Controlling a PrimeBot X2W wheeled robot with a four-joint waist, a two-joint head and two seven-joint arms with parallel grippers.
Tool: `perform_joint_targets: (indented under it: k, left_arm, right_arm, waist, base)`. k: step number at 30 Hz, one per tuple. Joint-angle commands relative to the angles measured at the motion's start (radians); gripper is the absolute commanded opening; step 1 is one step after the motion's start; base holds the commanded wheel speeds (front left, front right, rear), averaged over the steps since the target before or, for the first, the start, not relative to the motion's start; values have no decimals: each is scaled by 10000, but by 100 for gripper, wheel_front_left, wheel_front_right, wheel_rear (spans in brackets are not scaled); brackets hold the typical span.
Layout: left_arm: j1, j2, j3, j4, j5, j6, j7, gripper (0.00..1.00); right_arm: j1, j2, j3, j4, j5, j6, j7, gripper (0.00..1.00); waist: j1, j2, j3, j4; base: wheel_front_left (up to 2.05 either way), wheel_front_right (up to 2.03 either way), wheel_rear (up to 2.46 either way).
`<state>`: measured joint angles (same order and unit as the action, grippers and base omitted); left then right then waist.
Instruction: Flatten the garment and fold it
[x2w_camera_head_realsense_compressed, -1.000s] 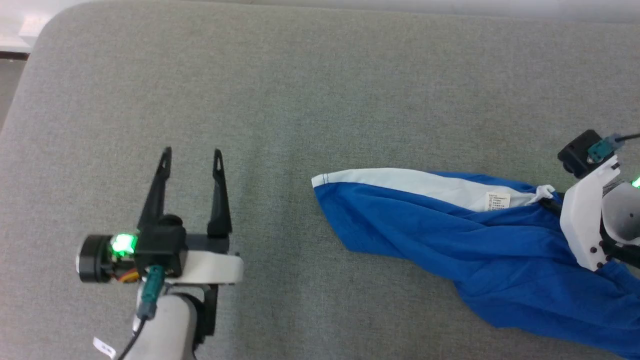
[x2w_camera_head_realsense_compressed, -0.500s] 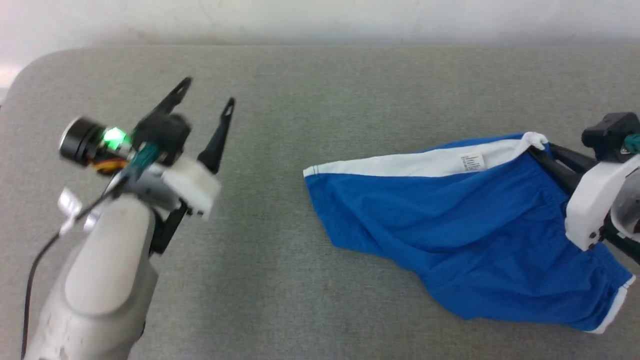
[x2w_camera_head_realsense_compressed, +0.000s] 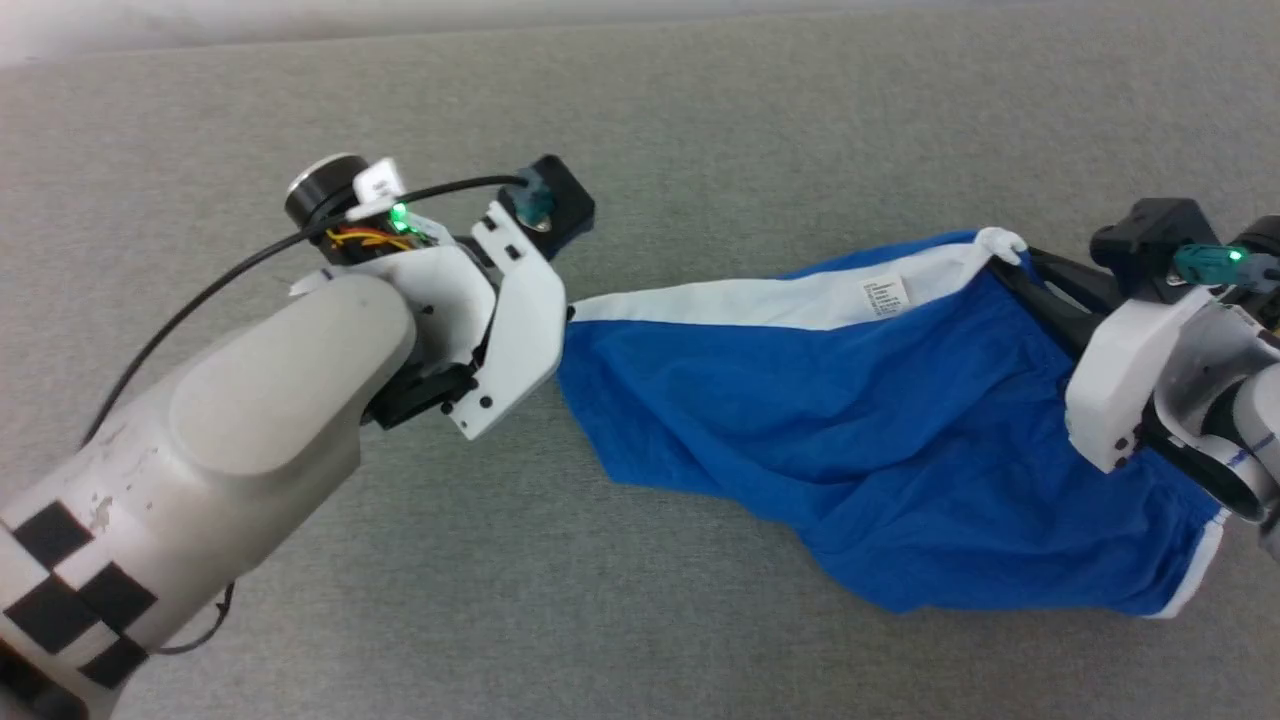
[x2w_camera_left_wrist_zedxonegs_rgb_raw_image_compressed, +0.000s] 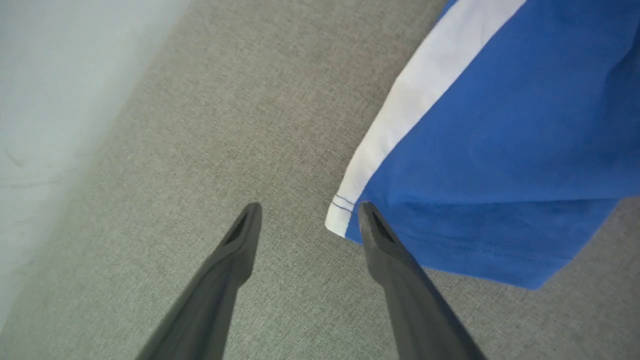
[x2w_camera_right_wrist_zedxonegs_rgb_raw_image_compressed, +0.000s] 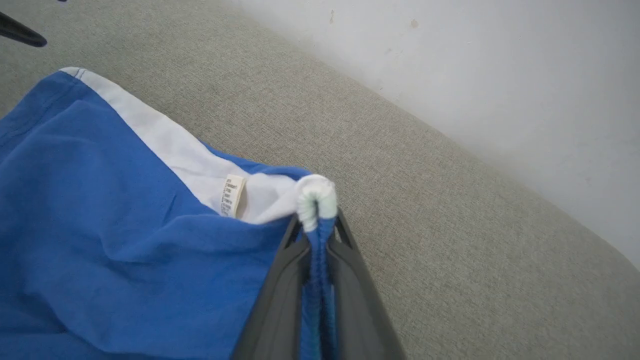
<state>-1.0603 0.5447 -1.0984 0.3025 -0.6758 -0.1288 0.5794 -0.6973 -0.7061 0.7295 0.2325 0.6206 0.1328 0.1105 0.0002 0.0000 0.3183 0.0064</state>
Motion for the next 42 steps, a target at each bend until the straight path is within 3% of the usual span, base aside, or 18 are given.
perform_joint_targets:
  k: [1, 4, 9, 11, 13, 17, 24, 29, 36, 42]
  left_arm:
    - [-295, 58, -360, 73, -271, -17, 185, 100]
    - [-901, 124, -1352, 376, -912, -18, 704, 100]
    - [-1075, 157, -1792, 745, -1146, -18, 1400, 100]
    - [-688, 208, -1809, 457, -758, -18, 2099, 0]
    - [-385, 311, -1813, 76, -682, -18, 2504, 0]
    - [-372, 550, -1815, -191, -787, -18, 1858, 0]
    - [-1143, 843, -1782, 434, -1116, -19, -1262, 0]
    - [-1946, 760, -1086, 1200, -1249, -19, -3102, 0]
    - [-3494, 415, -30, 1946, -832, 464, -4822, 0]
    - [-5393, 153, 758, 2678, -133, 1060, -6149, 0]
  right_arm:
    - [-203, 102, 95, 42, -84, -21, -95, 0]
    - [-499, 309, 402, 194, -101, -21, -188, 0]
    - [-989, 583, 1091, 505, -122, -21, -322, 0]
    - [-1140, 642, 1383, 626, -62, -21, -395, 0]
    - [-1267, 673, 1603, 751, 4, -21, -532, 0]
    - [-1444, 668, 1919, 951, 141, -21, -1078, 0]
    - [-1832, 612, 1441, 1409, 169, -21, -2467, 0]
    - [-2419, 594, 623, 1497, 112, -21, -2900, 0]
    - [-4423, 1001, -796, 1747, 233, -21, -2899, 0]
    - [-7086, 1290, -1184, 2109, -120, -21, -2382, 0]
  waist:
    - [-2, 0, 445, -451]
    - [-2, 0, 662, -700]
    - [-2, 0, 941, -1062]
    - [-2, 0, 962, -1130]
    - [-2, 0, 920, -1142]
    - [-2, 0, 521, -1012]
    - [-2, 0, -678, -624]
    - [-2, 0, -1100, -274]
    - [-2, 0, -503, 87]
    - [-2, 0, 727, 377]
  base:
    - [0, 0, 0]
    - [0, 0, 0]
    - [0, 0, 0]
    - [0, 0, 0]
    - [0, 0, 0]
    - [0, 0, 0]
    - [0, 0, 0]
    - [0, 0, 0]
    - [0, 0, 0]
    - [0, 0, 0]
